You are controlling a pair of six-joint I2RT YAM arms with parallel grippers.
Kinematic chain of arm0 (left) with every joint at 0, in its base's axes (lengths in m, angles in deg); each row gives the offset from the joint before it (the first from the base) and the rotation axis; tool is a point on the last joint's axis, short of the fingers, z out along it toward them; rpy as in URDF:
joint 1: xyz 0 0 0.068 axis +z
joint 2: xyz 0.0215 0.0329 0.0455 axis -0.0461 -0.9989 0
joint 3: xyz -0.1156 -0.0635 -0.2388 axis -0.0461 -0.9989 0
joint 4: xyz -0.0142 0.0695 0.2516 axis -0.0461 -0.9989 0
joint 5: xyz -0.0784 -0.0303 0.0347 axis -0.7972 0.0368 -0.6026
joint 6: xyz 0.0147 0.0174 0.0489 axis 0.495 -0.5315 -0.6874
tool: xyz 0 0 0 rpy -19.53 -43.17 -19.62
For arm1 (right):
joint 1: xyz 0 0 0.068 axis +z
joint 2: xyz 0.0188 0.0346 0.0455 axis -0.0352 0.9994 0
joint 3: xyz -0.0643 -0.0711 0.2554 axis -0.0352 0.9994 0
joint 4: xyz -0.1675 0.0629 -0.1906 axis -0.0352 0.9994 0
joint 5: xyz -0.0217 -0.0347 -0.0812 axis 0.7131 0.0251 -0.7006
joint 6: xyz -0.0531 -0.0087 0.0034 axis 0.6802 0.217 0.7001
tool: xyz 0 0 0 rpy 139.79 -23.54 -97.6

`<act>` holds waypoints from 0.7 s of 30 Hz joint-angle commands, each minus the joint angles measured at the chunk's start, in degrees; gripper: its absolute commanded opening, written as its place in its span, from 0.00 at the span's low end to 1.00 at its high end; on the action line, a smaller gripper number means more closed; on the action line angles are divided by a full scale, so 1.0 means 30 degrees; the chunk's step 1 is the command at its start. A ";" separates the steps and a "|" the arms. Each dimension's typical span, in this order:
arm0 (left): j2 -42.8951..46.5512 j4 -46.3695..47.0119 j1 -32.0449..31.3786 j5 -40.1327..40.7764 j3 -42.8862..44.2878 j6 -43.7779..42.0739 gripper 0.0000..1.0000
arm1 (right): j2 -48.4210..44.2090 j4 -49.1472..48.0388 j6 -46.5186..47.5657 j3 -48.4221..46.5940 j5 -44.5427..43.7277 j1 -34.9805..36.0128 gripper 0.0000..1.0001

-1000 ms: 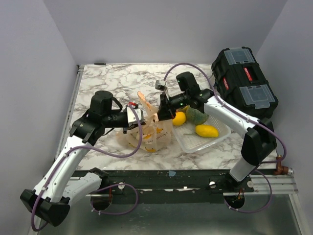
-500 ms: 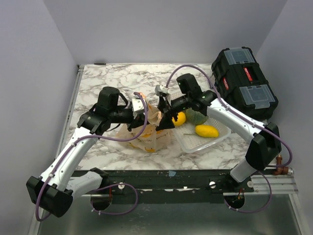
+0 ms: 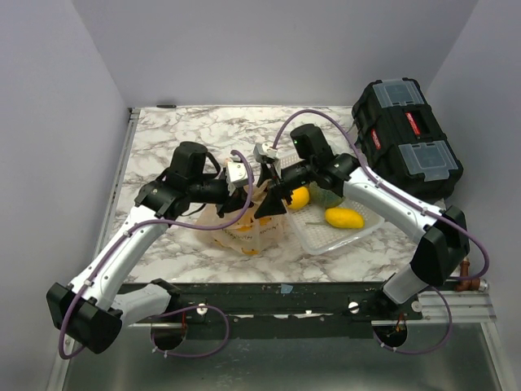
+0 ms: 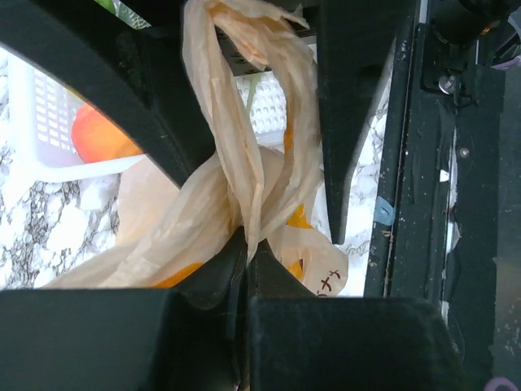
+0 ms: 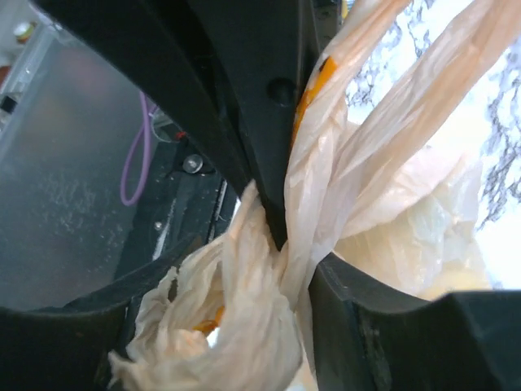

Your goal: Place the fake fruits into the plastic bag and tie a complex knot

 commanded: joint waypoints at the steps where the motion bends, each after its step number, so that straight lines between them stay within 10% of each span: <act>1: 0.0256 -0.1465 0.0096 0.0404 0.0954 -0.1083 0.05 | -0.0688 -0.0967 -0.0457 0.0649 -0.0995 0.0071 0.39; 5: 0.1039 -0.3290 0.0500 -0.0068 0.1157 -0.2673 0.28 | -0.1052 -0.1783 -0.0963 0.1170 -0.1645 0.0061 0.02; 10: 0.2194 -0.6206 0.1633 -0.0630 0.2180 -0.4575 0.54 | -0.1140 -0.2014 -0.0924 0.1372 -0.1885 0.0076 0.01; 21: -0.0625 -0.4353 0.5871 -0.2557 0.6440 -0.0455 0.77 | -0.1139 -0.0689 0.1882 0.1046 -0.0612 0.0090 0.01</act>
